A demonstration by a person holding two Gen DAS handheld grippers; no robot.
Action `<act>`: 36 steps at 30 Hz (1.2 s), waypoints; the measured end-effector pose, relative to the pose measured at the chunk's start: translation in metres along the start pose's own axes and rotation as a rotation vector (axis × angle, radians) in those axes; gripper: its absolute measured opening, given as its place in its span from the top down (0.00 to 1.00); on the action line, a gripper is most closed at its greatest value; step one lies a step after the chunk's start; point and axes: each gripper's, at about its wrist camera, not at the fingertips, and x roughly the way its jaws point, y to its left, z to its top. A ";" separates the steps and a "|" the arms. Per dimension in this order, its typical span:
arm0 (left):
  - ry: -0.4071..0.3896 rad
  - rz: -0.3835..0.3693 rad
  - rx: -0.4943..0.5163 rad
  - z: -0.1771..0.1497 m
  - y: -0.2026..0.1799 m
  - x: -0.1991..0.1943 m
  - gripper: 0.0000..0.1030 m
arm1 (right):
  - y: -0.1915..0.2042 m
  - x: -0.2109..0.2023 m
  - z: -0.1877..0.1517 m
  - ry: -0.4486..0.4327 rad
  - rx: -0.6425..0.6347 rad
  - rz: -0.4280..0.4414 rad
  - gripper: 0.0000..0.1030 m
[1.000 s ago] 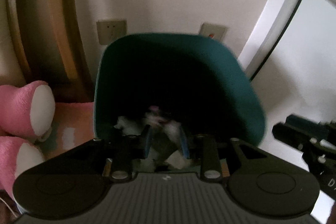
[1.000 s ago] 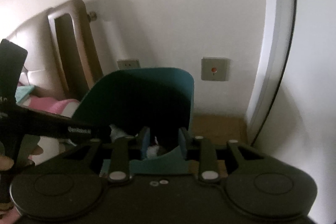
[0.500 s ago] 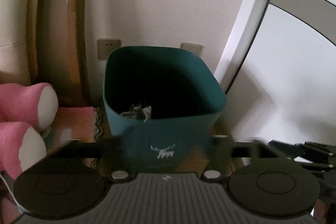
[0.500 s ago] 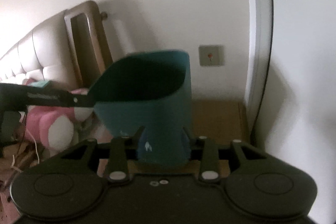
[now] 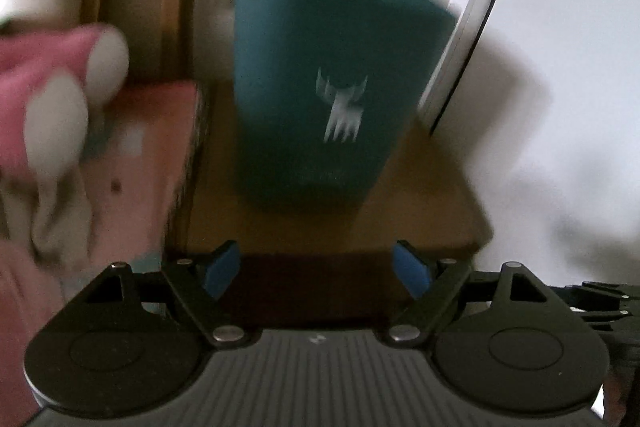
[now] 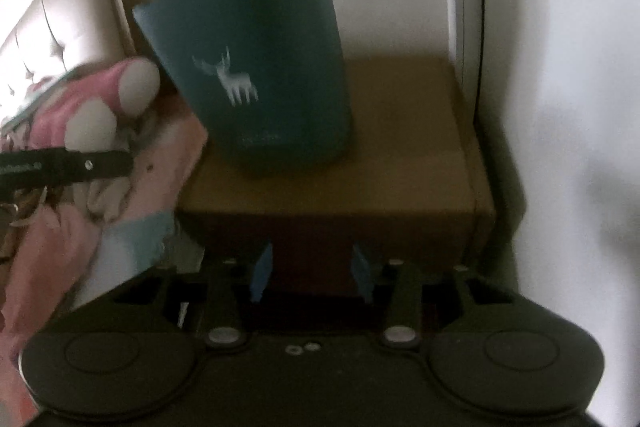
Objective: Collect trash
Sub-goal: 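Reach both tools back down into the drawer toward the red bag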
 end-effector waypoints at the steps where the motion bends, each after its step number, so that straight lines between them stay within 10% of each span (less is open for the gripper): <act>1: 0.012 0.009 0.001 -0.014 0.001 0.009 0.18 | -0.001 0.007 -0.010 0.013 -0.002 0.000 0.53; 4: 0.056 0.023 -0.016 -0.049 0.006 0.034 0.00 | -0.005 0.027 -0.041 0.054 0.000 -0.001 0.52; 25: 0.511 0.188 -0.276 -0.340 0.077 0.274 0.00 | -0.022 0.244 -0.279 0.405 -0.143 -0.004 0.51; 36: 0.596 0.211 -0.315 -0.414 0.099 0.353 0.00 | -0.021 0.327 -0.344 0.474 -0.187 0.030 0.51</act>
